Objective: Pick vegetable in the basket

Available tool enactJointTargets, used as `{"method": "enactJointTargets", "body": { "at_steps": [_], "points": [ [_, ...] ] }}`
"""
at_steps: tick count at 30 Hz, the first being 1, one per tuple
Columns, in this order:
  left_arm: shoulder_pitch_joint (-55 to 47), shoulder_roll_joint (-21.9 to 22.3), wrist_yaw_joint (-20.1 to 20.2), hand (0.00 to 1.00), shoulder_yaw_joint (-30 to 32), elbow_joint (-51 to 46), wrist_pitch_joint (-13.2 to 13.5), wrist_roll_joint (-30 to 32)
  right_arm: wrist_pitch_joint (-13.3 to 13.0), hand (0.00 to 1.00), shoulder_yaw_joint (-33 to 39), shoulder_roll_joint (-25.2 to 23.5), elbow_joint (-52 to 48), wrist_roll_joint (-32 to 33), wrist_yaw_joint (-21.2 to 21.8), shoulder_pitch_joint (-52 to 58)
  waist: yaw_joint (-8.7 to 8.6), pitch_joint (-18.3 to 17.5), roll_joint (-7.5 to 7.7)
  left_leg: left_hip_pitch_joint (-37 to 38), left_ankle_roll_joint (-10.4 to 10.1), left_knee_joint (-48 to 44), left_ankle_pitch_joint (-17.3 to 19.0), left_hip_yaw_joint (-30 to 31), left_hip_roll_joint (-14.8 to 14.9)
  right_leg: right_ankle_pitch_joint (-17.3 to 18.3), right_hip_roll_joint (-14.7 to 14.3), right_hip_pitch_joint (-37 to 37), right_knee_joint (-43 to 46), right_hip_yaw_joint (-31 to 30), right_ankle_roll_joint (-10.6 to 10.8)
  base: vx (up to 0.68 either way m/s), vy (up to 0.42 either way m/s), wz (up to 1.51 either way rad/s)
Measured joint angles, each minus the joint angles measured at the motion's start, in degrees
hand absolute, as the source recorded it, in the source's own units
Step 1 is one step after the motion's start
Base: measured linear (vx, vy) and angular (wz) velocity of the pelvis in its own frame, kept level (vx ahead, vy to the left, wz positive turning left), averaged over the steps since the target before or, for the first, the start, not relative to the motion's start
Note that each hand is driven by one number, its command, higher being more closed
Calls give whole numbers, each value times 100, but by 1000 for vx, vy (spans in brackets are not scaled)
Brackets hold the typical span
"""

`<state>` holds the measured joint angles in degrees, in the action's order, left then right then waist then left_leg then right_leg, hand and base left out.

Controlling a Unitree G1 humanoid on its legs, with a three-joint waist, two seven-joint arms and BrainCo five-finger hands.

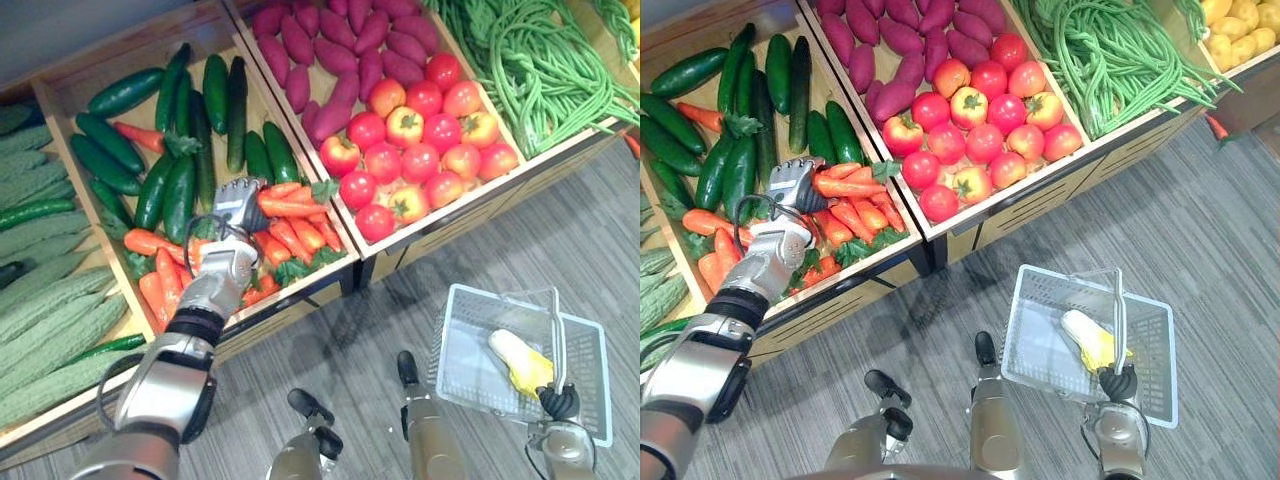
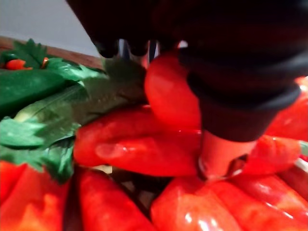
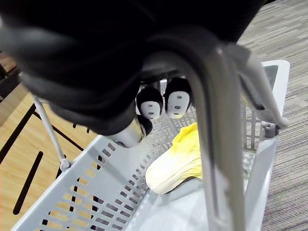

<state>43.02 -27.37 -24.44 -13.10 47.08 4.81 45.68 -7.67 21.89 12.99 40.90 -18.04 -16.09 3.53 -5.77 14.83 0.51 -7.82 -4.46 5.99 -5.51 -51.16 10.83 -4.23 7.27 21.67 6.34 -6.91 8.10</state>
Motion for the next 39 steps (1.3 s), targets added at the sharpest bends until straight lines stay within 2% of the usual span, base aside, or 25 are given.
{"method": "enactJointTargets", "body": {
  "at_steps": [9,19,24,29,34,39],
  "points": [
    [-233,41,123,100,-69,115,5,-39,-2,100,-5,0,9,-1,1,8,-17,22,-23,125,6,1,-70,73,0,1,8,-146,24,35,0,35,-13,3],
    [-284,26,222,100,-122,52,-29,3,4,100,111,1,490,1,-4,0,-10,18,-48,231,51,4,-212,587,-59,62,147,-648,-146,500,-12,8,-23,23],
    [-293,5,219,100,-130,-527,-44,63,120,100,503,5,734,11,-41,8,14,-16,-48,303,79,5,-236,911,-184,86,283,-941,-197,744,25,10,8,33],
    [-546,-269,210,100,-358,-1826,7,65,168,100,764,6,767,9,-103,29,88,-295,-18,316,87,5,-241,1042,-262,74,350,-1074,-281,853,58,23,16,13],
    [-1109,-466,210,100,-874,-3124,417,60,214,100,848,143,711,-33,-91,-88,140,-560,57,576,90,4,-203,921,-291,76,360,-1291,-382,735,126,20,8,-14],
    [-1592,-699,244,100,-1285,-4241,989,16,188,100,277,869,-55,-375,181,55,134,-685,148,917,66,6,-45,361,-369,17,371,-1303,-442,221,270,-5,19,-54]
  ]
}}
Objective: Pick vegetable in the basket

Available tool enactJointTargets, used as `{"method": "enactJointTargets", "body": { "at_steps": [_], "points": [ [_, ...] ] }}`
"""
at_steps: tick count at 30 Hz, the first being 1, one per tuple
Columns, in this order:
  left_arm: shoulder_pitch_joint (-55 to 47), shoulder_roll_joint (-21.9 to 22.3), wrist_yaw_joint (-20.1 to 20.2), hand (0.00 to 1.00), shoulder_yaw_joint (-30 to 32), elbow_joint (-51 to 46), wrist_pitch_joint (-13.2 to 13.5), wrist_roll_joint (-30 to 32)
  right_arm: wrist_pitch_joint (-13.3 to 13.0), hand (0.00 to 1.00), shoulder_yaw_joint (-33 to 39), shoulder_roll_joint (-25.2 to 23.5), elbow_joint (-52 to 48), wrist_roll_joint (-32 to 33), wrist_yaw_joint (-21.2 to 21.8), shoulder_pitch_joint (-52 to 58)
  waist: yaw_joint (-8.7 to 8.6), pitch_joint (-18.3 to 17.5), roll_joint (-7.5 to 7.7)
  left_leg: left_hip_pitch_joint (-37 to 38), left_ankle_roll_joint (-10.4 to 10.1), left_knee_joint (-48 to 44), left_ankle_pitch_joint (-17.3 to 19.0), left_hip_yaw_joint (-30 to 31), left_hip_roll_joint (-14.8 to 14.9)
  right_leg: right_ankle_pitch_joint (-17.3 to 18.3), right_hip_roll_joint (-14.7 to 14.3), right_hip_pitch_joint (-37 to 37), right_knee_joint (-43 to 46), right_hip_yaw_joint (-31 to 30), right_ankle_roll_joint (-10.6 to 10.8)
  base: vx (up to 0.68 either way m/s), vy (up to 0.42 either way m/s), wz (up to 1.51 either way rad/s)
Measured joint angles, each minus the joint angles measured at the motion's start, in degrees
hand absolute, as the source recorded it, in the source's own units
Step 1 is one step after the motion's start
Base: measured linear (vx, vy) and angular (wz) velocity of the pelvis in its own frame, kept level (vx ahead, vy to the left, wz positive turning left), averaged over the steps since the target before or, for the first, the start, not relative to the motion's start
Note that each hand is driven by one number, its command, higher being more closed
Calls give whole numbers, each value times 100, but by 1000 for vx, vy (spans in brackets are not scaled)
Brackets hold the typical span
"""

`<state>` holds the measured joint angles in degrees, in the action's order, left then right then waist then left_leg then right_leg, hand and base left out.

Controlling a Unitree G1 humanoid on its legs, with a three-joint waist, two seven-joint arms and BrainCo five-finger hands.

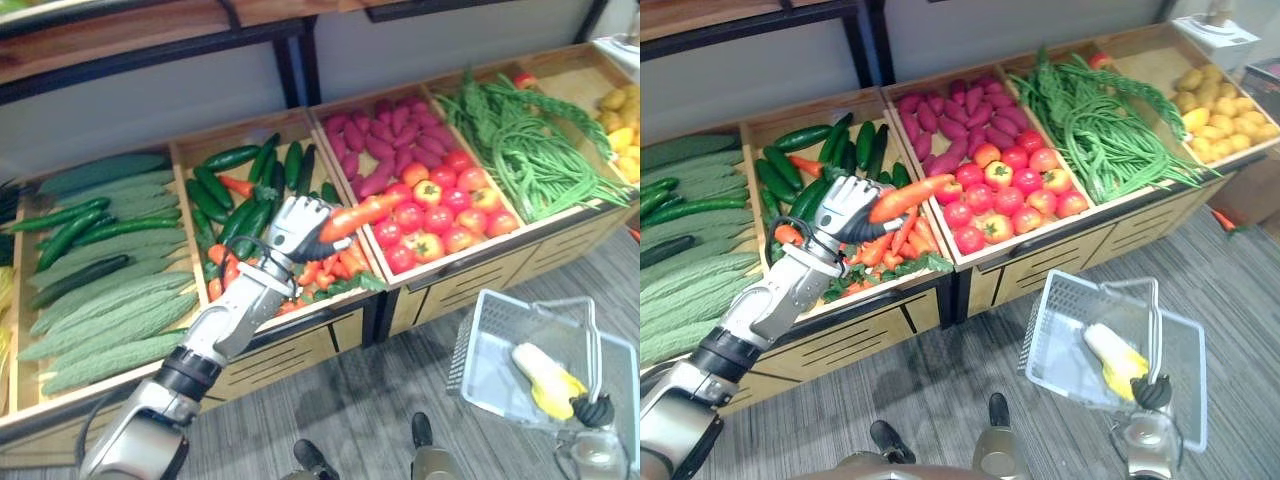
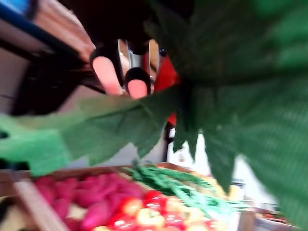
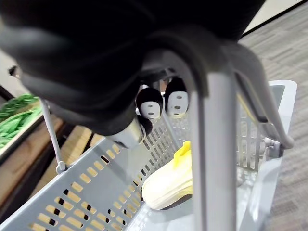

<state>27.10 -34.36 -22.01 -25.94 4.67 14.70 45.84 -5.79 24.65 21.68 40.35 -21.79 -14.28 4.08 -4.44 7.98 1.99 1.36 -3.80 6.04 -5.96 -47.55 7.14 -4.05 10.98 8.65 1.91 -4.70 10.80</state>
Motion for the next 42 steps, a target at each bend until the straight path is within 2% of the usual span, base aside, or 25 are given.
{"method": "enactJointTargets", "body": {
  "at_steps": [2,6,7,12,16,19,23,26,28,35,38,42],
  "points": [
    [-79,-7,97,100,-328,-313,270,-73,-113,100,-426,491,-439,-102,192,268,-18,-180,93,144,-44,0,58,-230,-12,-10,-26,12,-5,-225,42,2,14,-51],
    [-100,-62,317,100,-847,-621,550,-368,-315,100,-937,1013,-960,-257,571,456,-47,-378,254,396,-95,0,121,-590,1,-14,-111,11,16,-528,50,-3,-1,-50],
    [-99,-92,403,100,-1035,-697,635,-528,-341,100,-1127,1194,-1155,-263,687,473,-119,-433,276,448,-103,0,139,-689,2,-14,-115,15,18,-559,50,-13,-2,-40],
    [47,-60,730,100,-1906,-855,841,-793,-550,100,-1632,1868,-1928,-159,1088,484,-199,-624,234,678,-164,-23,208,-1183,37,-13,-250,120,128,-826,48,-6,-5,-47],
    [316,91,990,100,-2403,-855,1016,-983,-767,100,-1956,2263,-2490,282,1389,443,-262,-712,181,894,-236,-44,238,-1498,158,-7,-394,119,152,-863,35,14,-12,-42],
    [488,103,1136,100,-2690,-849,1034,-1192,-891,100,-2327,2465,-2895,572,1511,364,-326,-755,175,1029,-400,-217,288,-1753,340,34,-564,132,228,-1034,-35,26,-18,-43],
    [591,355,1352,100,-2914,-771,1041,-1199,-1006,100,-2649,2821,-3317,931,1856,337,-370,-813,93,987,-610,-1328,848,-1953,969,5,-745,135,240,-1177,-106,53,-30,-31],
    [700,525,1412,100,-3091,-518,1045,-1199,-1082,100,-2895,3008,-3465,1015,2071,330,-442,-819,61,984,-696,-1914,1148,-2022,1339,-17,-885,115,273,-1225,-137,26,5,-21],
    [703,522,1464,100,-3203,-344,1039,-1192,-1124,100,-3065,3165,-3567,1073,2208,335,-481,-815,54,982,-730,-2161,1305,-2106,1471,-17,-930,116,274,-1301,-137,-28,57,-23],
    [703,553,1676,100,-3336,186,1035,-1148,-1197,100,-3272,3508,-3845,1220,2722,557,-595,-746,-55,976,-735,-2599,1688,-2273,1579,-15,-918,198,348,-1495,-136,-38,72,-13],
    [704,567,1747,100,-3336,468,1027,-1068,-1204,100,-3301,3637,-4050,1391,2861,740,-635,-674,-100,974,-732,-2653,1725,-2281,1597,-13,-915,205,364,-1496,-134,-7,14,-1],
    [704,634,1775,100,-3327,946,1009,-887,-1207,100,-3313,3671,-4226,1620,2989,803,-647,-571,-80,973,-734,-2694,1728,-2310,1623,-8,-933,228,368,-1512,-136,-5,3,-1]
  ]
}}
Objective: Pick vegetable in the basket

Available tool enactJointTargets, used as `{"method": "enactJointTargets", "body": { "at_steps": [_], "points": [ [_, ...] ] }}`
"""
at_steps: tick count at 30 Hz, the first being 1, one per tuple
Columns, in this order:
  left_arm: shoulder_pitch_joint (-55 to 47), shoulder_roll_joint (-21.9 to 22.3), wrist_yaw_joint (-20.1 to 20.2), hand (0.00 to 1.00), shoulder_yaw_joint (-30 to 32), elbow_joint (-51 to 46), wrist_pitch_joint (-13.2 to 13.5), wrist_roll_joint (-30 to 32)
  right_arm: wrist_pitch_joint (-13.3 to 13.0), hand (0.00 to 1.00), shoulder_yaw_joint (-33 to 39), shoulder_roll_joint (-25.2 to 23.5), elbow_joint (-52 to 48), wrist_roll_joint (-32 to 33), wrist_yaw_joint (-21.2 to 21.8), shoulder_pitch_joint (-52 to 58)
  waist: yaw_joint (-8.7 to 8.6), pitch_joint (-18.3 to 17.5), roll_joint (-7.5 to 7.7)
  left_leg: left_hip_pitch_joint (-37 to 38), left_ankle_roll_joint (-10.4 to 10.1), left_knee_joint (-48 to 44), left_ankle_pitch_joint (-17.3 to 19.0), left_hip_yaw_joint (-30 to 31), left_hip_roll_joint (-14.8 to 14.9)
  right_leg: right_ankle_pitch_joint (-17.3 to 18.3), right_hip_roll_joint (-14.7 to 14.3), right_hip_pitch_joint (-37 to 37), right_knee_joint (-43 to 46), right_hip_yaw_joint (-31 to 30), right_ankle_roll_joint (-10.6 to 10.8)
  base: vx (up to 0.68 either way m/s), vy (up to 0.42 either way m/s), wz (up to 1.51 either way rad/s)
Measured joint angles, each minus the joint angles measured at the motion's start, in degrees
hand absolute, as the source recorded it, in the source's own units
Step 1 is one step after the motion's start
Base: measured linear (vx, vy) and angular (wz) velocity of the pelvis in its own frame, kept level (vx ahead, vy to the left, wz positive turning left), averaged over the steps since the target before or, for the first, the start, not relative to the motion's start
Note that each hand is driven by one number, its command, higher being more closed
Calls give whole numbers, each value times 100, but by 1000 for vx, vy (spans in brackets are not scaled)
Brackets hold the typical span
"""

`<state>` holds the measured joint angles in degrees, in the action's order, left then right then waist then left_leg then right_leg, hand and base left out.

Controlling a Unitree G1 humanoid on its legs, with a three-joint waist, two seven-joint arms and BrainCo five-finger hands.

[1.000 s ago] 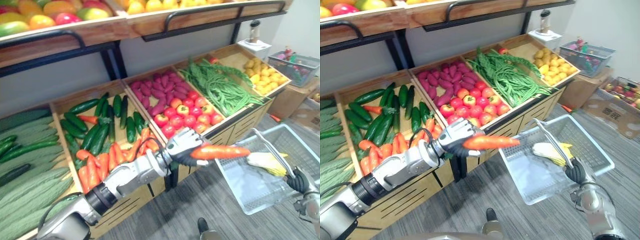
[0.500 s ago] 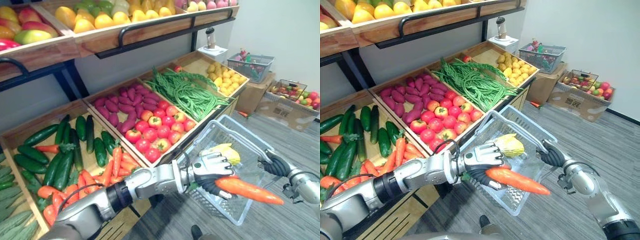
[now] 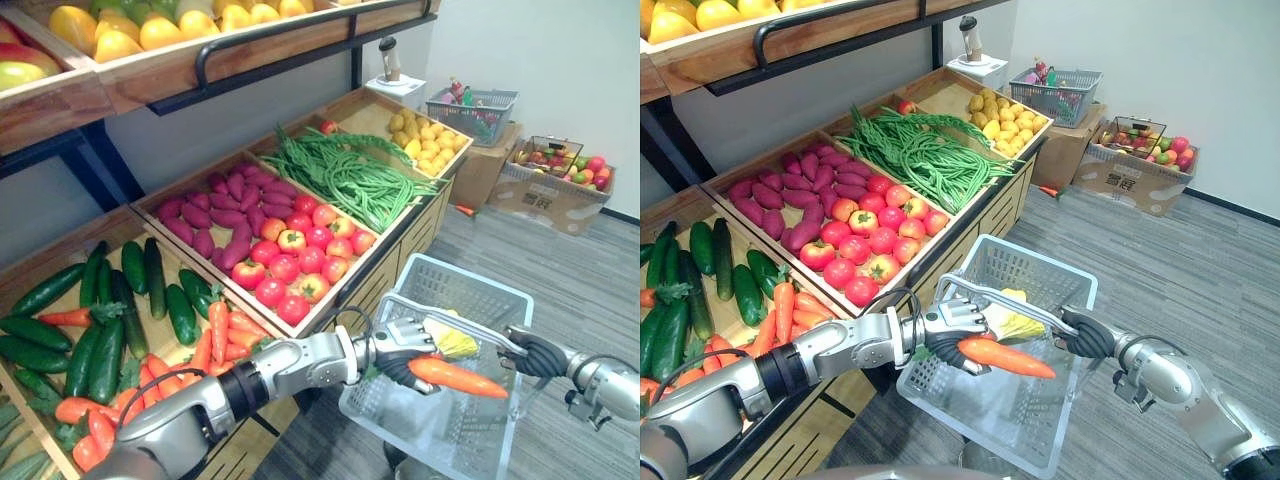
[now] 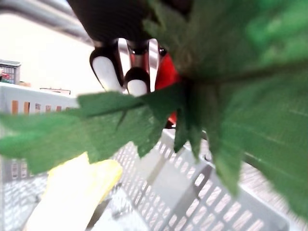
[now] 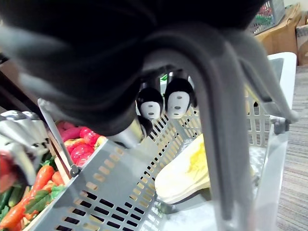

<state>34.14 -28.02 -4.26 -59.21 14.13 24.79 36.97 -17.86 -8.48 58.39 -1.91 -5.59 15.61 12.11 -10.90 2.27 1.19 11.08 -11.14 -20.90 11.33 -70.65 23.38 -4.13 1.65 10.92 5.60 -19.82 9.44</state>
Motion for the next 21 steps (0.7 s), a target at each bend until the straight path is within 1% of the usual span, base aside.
{"method": "enactJointTargets", "body": {
  "at_steps": [4,5,12,13,17,21],
  "points": [
    [-3,98,-5,100,20,501,-32,224,0,100,0,32,-164,237,11,-16,7,17,-11,1,-9,-58,27,-105,24,-2,-48,89,35,-104,-1,-7,20,-14],
    [-10,123,-5,0,57,743,-41,303,0,100,-2,34,-267,381,25,-19,-28,60,-8,7,-16,-69,32,-110,29,-4,-56,90,37,-113,-2,6,16,-7],
    [-19,362,-54,0,115,1605,-115,988,0,100,-135,65,-436,458,105,-119,-122,110,-2,-2,-11,-297,177,-139,175,-3,-90,93,25,-127,-2,8,27,-2],
    [-21,373,-54,0,109,1653,-121,1153,0,100,-163,65,-446,463,106,-122,-126,176,-2,-8,-5,-365,226,-142,203,-3,-90,95,18,-130,-1,5,40,0],
    [-23,543,-57,0,108,1919,-175,1167,6,100,-163,68,-443,471,108,-121,-149,262,-33,-88,29,-470,302,-118,228,-4,-55,147,-5,-117,-1,12,45,1],
    [-25,547,-74,0,108,1991,-171,1166,7,100,-163,58,-392,550,109,-121,-157,309,-53,-109,84,-535,302,-86,246,-6,-43,169,2,-109,1,31,40,0]
  ]
}}
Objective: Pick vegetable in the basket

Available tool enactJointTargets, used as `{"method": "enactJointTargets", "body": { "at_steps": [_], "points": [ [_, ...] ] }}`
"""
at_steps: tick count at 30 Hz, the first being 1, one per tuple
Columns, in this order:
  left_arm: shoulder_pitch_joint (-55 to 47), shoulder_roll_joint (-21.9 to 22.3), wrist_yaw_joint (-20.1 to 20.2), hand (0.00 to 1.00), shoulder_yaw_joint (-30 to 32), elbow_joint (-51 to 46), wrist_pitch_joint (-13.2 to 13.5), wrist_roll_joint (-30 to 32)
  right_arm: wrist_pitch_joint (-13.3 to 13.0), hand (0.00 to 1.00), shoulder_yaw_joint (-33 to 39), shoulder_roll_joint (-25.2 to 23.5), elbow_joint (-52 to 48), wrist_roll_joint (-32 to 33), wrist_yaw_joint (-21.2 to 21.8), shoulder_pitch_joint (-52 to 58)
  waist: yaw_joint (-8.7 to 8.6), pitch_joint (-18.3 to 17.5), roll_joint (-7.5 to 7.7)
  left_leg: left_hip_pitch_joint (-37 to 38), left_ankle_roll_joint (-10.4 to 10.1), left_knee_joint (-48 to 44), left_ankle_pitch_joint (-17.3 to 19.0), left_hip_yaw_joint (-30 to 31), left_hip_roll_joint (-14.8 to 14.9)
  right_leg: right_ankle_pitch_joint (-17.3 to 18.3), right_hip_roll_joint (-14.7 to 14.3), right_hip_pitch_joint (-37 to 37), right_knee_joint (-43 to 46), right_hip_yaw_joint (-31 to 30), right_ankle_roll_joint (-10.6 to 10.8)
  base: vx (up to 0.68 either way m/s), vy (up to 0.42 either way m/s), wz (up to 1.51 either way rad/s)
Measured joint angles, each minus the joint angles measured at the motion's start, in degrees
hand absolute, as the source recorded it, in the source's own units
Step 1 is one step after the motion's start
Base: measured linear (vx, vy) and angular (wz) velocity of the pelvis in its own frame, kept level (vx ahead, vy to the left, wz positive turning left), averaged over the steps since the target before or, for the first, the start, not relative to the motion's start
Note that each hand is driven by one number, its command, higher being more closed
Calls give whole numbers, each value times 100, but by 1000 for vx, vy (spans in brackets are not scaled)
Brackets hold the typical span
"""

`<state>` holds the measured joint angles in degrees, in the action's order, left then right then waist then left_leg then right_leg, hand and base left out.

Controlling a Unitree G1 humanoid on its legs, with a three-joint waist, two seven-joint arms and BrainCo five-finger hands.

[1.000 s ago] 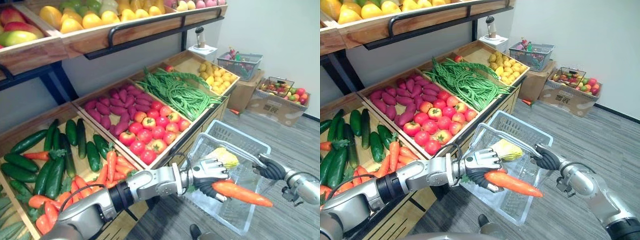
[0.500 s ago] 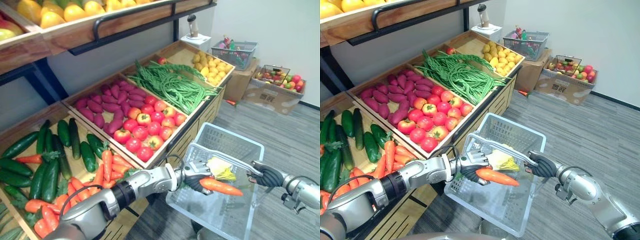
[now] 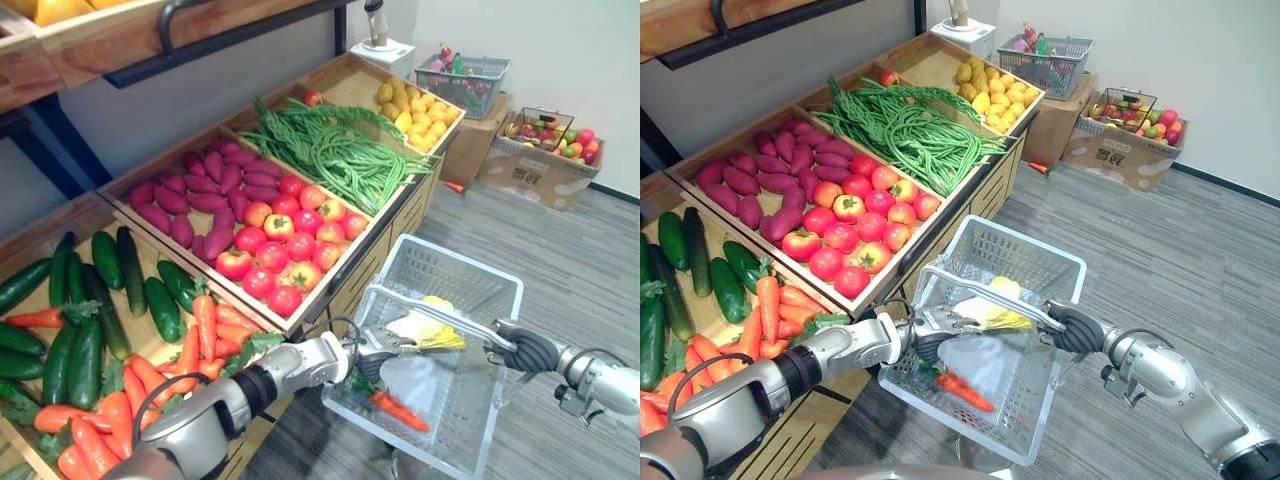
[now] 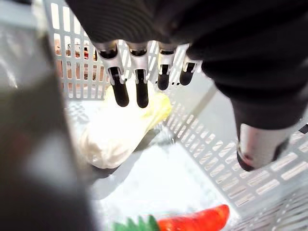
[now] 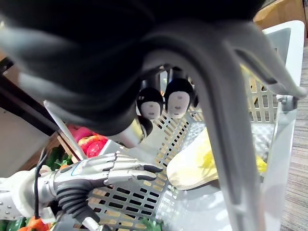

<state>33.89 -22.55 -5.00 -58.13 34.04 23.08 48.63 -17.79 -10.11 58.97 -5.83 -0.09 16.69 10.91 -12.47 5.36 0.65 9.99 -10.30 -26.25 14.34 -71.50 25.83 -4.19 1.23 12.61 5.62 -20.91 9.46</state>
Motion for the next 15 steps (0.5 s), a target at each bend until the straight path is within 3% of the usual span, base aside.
{"method": "enactJointTargets", "body": {
  "at_steps": [5,7,10,12,15],
  "points": [
    [0,-11,-51,0,21,53,-67,-12,2,100,37,-315,351,0,-75,0,-5,12,-8,-105,30,1,24,166,-19,2,79,-18,0,154,1,1,28,16],
    [-42,-51,-53,0,142,-86,-90,-76,9,100,214,-737,738,-219,-243,6,18,19,-13,-237,56,5,33,371,-38,5,160,-37,0,305,5,-33,16,39],
    [-258,-170,-94,0,464,-930,-122,-307,94,100,622,-1332,1158,-611,-462,95,55,77,-22,-451,83,20,41,771,-61,32,295,-136,-1,637,20,-55,5,67],
    [-383,-209,-114,0,584,-1615,-108,-526,141,100,995,-1718,1444,-802,-605,302,181,89,-18,-645,134,91,7,1088,-135,78,427,-211,1,903,30,-54,5,78],
    [-784,-278,-137,0,954,-2667,-48,-1004,294,100,1618,-2382,2031,-1197,-853,476,271,91,-8,-963,252,324,-97,1714,-400,201,724,-356,43,1476,51,-59,17,109]
  ]
}}
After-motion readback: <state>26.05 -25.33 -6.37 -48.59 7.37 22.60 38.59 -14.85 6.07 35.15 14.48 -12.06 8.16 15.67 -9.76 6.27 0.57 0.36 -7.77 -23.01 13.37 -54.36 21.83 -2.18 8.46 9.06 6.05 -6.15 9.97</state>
